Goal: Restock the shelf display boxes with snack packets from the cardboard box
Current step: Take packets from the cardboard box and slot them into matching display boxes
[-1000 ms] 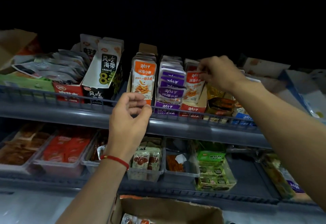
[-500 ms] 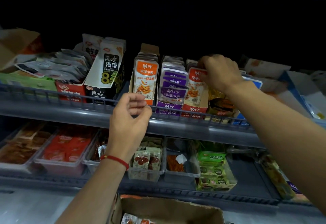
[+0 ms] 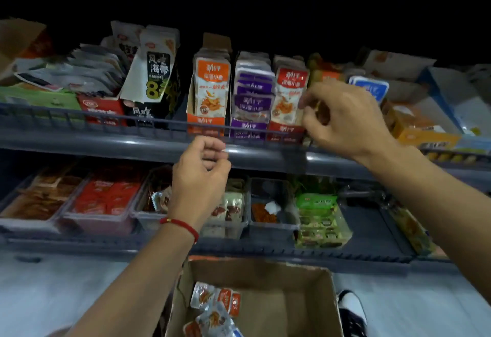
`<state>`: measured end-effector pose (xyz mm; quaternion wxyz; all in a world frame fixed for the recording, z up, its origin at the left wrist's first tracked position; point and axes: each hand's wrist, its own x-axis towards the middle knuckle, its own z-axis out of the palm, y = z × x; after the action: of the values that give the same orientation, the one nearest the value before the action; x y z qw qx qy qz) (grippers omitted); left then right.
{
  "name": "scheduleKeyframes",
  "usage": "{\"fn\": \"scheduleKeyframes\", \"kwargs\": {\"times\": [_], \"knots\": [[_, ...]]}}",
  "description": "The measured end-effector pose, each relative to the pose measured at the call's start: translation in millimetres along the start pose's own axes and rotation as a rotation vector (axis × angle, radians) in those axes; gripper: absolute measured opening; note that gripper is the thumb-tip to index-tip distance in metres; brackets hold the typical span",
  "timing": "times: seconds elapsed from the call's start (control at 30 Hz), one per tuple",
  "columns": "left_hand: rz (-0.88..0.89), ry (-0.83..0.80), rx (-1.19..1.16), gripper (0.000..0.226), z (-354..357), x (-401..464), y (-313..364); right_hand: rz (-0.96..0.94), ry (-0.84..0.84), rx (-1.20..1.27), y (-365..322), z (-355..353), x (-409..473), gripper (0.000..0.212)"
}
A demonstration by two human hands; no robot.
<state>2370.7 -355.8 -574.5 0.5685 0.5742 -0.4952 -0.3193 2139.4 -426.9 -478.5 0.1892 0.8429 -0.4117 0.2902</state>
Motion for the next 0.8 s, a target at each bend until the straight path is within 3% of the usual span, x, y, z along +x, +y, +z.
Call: {"fn": "scheduleKeyframes", "kwargs": {"times": [0.13,0.27,0.33,0.43,0.5,0.57,0.63,0.7,0.8], "knots": [[-0.136,-0.125,0.130,0.019,20,-42,-41,-0.039,-0.290,0.173,-45,17,-82,0.022],[-0.346,-0.338,0.439,0.014,30,-86,-130,-0.077,-0.863,0.199,-72,102,-156,0.013],[-0.470,-0.455,0.627,0.011,23,-114,-180,0.005,-1.199,0.250,-79,171,-209,0.016],[-0.632,-0.639,0.793,0.023,9,-159,-225,0.327,-1.467,0.351,-79,303,-331,0.036],[-0.670,-0.722,0.870,0.029,-1,-181,-243,0.511,-1.519,0.447,-104,345,-379,0.044],[-0.677,-0.753,0.934,0.030,-9,-194,-254,0.637,-1.467,0.568,-137,346,-387,0.042],[-0.678,-0.703,0.937,0.030,-16,-197,-259,0.881,-1.271,0.659,-159,326,-373,0.037],[-0.629,-0.670,0.887,0.039,-18,-192,-258,1.123,-1.129,0.709,-169,357,-392,0.037],[-0.630,-0.604,0.818,0.048,-14,-181,-253,1.341,-0.997,0.707,-175,374,-380,0.047]]}}
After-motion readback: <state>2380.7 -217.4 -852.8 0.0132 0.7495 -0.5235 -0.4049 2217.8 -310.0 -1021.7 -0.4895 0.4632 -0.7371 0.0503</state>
